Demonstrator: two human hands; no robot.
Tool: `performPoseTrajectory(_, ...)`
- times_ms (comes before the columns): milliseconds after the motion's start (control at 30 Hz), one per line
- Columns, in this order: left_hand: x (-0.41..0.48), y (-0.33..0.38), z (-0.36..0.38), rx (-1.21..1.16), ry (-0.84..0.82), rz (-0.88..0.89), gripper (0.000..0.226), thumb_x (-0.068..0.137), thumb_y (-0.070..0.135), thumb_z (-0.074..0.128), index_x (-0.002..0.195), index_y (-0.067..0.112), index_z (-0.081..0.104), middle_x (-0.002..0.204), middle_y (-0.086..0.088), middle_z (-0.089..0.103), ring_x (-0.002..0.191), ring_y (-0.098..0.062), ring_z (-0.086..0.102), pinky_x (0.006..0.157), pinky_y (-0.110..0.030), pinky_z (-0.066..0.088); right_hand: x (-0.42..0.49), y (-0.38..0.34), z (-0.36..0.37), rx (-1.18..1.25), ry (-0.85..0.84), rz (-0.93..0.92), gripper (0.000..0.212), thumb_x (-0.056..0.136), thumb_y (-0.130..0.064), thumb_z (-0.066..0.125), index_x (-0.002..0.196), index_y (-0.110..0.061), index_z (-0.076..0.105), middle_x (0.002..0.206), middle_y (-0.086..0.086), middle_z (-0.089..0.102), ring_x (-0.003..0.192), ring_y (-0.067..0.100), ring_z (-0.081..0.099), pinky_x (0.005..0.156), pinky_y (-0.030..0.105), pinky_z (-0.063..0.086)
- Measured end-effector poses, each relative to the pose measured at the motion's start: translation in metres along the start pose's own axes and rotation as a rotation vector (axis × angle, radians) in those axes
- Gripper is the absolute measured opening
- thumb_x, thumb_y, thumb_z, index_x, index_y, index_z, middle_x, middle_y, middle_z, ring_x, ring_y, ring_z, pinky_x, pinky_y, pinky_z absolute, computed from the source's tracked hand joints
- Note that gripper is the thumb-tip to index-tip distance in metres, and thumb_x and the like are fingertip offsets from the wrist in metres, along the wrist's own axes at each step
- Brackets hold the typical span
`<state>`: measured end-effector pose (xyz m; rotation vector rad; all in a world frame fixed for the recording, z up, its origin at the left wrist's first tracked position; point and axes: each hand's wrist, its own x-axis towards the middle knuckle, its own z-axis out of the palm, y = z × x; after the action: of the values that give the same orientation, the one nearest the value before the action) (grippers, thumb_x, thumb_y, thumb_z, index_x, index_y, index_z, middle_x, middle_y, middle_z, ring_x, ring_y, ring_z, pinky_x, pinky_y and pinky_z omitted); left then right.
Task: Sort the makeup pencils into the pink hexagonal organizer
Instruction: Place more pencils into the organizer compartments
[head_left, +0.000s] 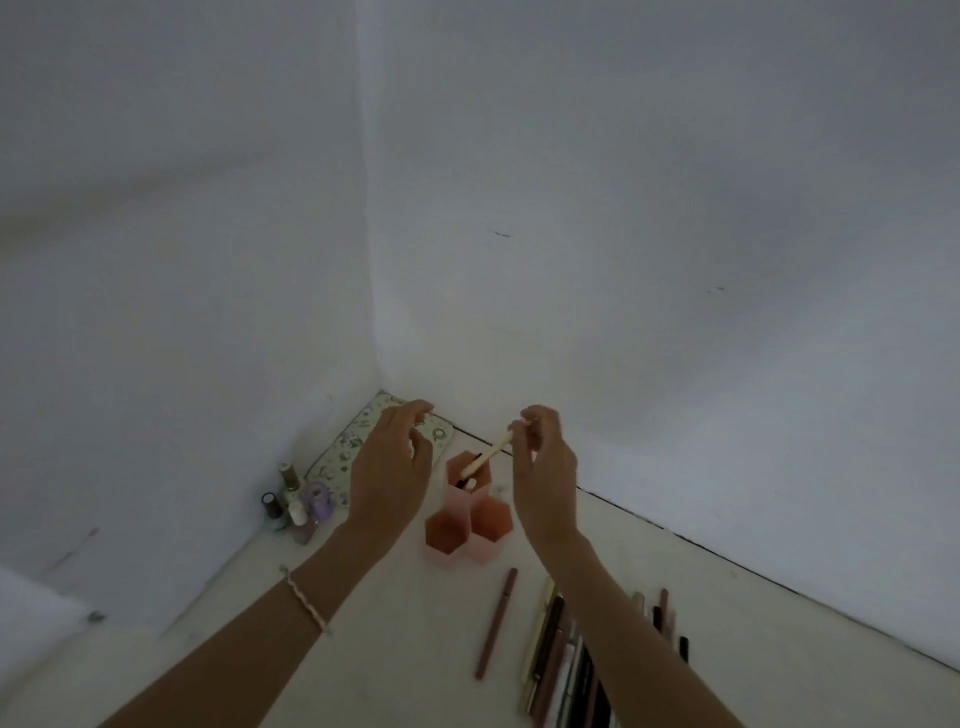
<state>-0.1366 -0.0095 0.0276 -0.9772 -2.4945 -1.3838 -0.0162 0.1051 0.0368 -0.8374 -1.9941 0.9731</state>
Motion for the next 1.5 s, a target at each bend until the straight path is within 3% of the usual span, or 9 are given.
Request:
performPoseTrajectory(133, -0.012, 0.026, -0.005, -0.058, -0.1, 0.017, 0.029, 0.085, 0.009, 0.054, 0.107, 0.028, 0.059, 0.096, 0.018, 0.059, 0.078, 0.001, 0.057, 0.069, -0.018, 0.049, -0.014, 0.012, 0.008, -0.151, -0.22, -0.001, 0.019, 0.1, -0.027, 0.048, 0.114, -0.021, 0.059, 0.103, -0.003, 0.067, 0.088, 0.013, 0.064, 0.083, 0.036, 0.054)
performPoseTrajectory(267, -0.049, 0.049, 0.016, 0.029, -0.402, 0.057, 0.01, 0.087, 0.019, 0.055, 0.08, 0.026, 0.054, 0.082, 0.012, 0.057, 0.069, -0.002, 0.057, 0.065, -0.02, 0.052, -0.013, 0.021, -0.025, -0.158, -0.104, 0.051, 0.028, 0.099, -0.023, 0.048, 0.125, -0.021, 0.053, 0.1, -0.007, 0.065, 0.082, 0.009, 0.063, 0.073, 0.027, 0.053)
performPoseTrajectory(467, -0.119, 0.024, 0.072, 0.57, -0.909, -0.051, 0.035, 0.099, 0.02, 0.043, 0.132, 0.013, 0.053, 0.122, -0.008, 0.062, 0.112, -0.025, 0.06, 0.084, -0.033, 0.047, -0.024, 0.049, -0.082, -0.181, -0.046, 0.226, 0.019, 0.097, -0.013, 0.049, 0.108, -0.02, 0.062, 0.089, -0.007, 0.068, 0.048, 0.003, 0.049, 0.052, 0.019, 0.043)
performPoseTrajectory(567, -0.146, 0.015, 0.092, 0.804, -0.908, 0.047, 0.052, 0.104, 0.007, 0.028, 0.155, 0.013, 0.018, 0.137, -0.009, 0.048, 0.127, -0.023, 0.047, 0.096, -0.034, 0.046, -0.035, 0.067, -0.102, -0.205, -0.054, 0.258, 0.016, 0.095, -0.011, 0.052, 0.099, -0.02, 0.064, 0.077, -0.005, 0.067, 0.047, 0.007, 0.046, 0.053, 0.025, 0.043)
performPoseTrajectory(767, -0.14, 0.026, 0.092, 0.772, -0.881, 0.014, 0.034, 0.108, 0.026, 0.026, 0.127, 0.013, 0.051, 0.125, -0.003, 0.06, 0.116, -0.018, 0.058, 0.089, -0.031, 0.05, -0.042, 0.085, -0.104, -0.294, -0.169, 0.351, 0.02, 0.092, -0.008, 0.051, 0.097, -0.022, 0.064, 0.074, -0.012, 0.062, 0.051, 0.007, 0.049, 0.049, 0.014, 0.039)
performPoseTrajectory(900, -0.117, 0.042, 0.08, 0.321, -0.907, -0.071, 0.01, 0.095, 0.023, 0.053, 0.099, 0.015, 0.05, 0.098, -0.003, 0.064, 0.078, -0.018, 0.063, 0.069, -0.03, 0.054, -0.043, 0.096, -0.085, -0.466, -0.309, 0.434, 0.02, 0.091, -0.011, 0.049, 0.1, -0.012, 0.066, 0.091, -0.002, 0.066, 0.072, 0.01, 0.059, 0.062, 0.017, 0.043)
performPoseTrajectory(1033, -0.089, 0.065, 0.068, -0.065, -0.744, -0.047, 0.01, 0.091, 0.02, 0.061, 0.09, 0.02, 0.051, 0.076, 0.003, 0.064, 0.06, -0.01, 0.064, 0.053, -0.021, 0.056, -0.055, 0.108, -0.069, -0.695, -0.439, 0.57, 0.022, 0.09, -0.014, 0.05, 0.069, -0.008, 0.052, 0.077, 0.005, 0.059, 0.074, 0.021, 0.059, 0.065, 0.03, 0.052)
performPoseTrajectory(1267, -0.058, 0.062, 0.06, -0.349, -0.532, -0.055, 0.056, 0.088, 0.008, 0.066, 0.135, 0.03, 0.044, 0.085, 0.012, 0.059, 0.072, -0.004, 0.066, 0.07, -0.027, 0.06, -0.065, 0.119, -0.047, -0.698, -0.47, 0.659, 0.023, 0.093, -0.03, 0.054, 0.088, -0.008, 0.058, 0.1, 0.009, 0.065, 0.097, 0.025, 0.063, 0.082, 0.034, 0.056)
performPoseTrajectory(1500, -0.018, 0.051, 0.035, -0.41, -0.279, -0.035, 0.071, 0.089, 0.01, 0.067, 0.141, 0.045, 0.033, 0.086, 0.01, 0.065, 0.072, 0.001, 0.069, 0.056, -0.016, 0.057, -0.034, 0.109, -0.056, -0.391, -0.235, 0.681, 0.02, 0.093, -0.018, 0.049, 0.084, -0.003, 0.058, 0.077, 0.007, 0.058, 0.068, 0.023, 0.056, 0.057, 0.027, 0.038)
